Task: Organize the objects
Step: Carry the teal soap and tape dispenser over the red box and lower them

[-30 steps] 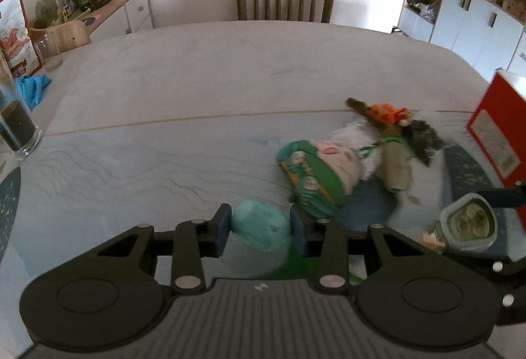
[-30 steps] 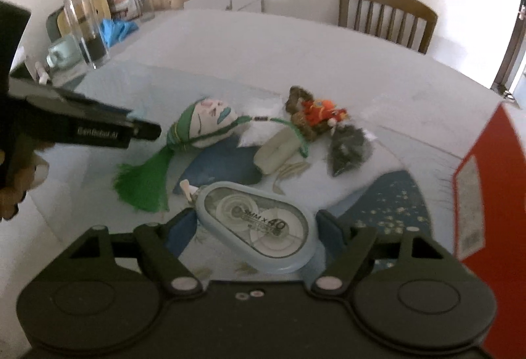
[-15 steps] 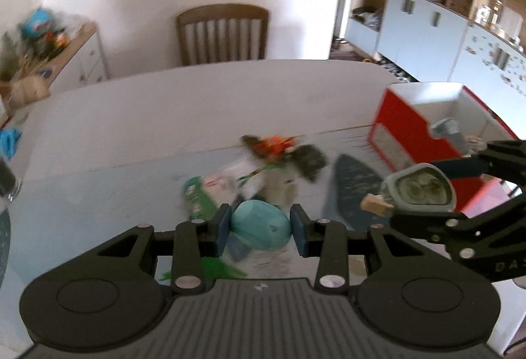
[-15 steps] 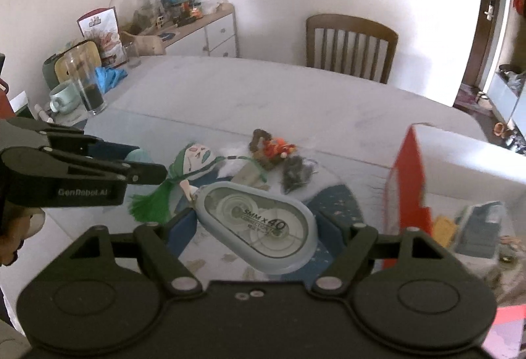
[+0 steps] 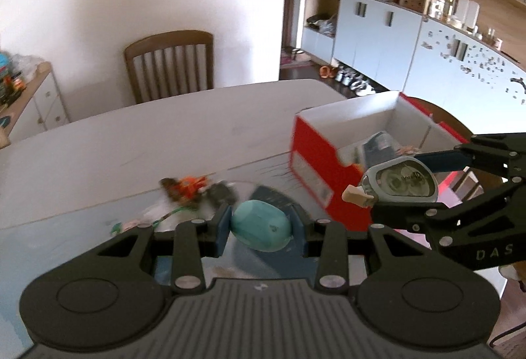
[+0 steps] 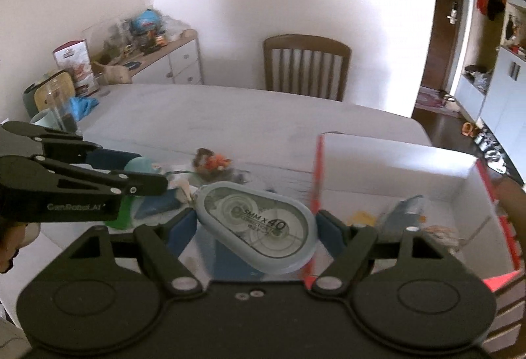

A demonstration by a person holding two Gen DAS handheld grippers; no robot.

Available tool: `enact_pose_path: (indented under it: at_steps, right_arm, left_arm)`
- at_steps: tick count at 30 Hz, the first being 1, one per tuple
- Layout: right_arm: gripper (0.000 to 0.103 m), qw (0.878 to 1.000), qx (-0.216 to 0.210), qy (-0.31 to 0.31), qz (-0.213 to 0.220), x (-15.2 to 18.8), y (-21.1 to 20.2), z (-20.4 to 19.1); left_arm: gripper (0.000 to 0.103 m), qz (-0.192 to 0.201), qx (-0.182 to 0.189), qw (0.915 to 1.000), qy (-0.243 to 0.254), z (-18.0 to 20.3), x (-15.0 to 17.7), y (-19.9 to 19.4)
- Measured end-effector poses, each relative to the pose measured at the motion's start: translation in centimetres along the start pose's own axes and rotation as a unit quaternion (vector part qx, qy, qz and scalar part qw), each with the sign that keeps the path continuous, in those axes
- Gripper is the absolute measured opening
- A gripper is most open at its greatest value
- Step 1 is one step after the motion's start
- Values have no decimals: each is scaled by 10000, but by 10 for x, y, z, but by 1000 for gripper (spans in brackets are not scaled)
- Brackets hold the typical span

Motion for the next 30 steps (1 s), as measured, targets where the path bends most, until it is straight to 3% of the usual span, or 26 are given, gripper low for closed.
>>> enact_pose_path:
  at_steps: [17,30]
  right_arm:
    - [78,9994,261,225,-66,16,-23,121]
    - [78,9987,365,192,-315,32,-9,191]
  left_arm:
    - [38,-122,232,9994,219,112,-21,62]
    - [38,-299,63,9994,140,152,-40,123]
Point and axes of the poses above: each gripper's, at about its wrist camera, not at the fingertips, and y roughly the way its jaws point, z to its right, x to its underside, the point moved 9 cm from there along y, roughly the way its jaws point, and after that the axes turned 10 degrees about z, right-handed, at the moved point
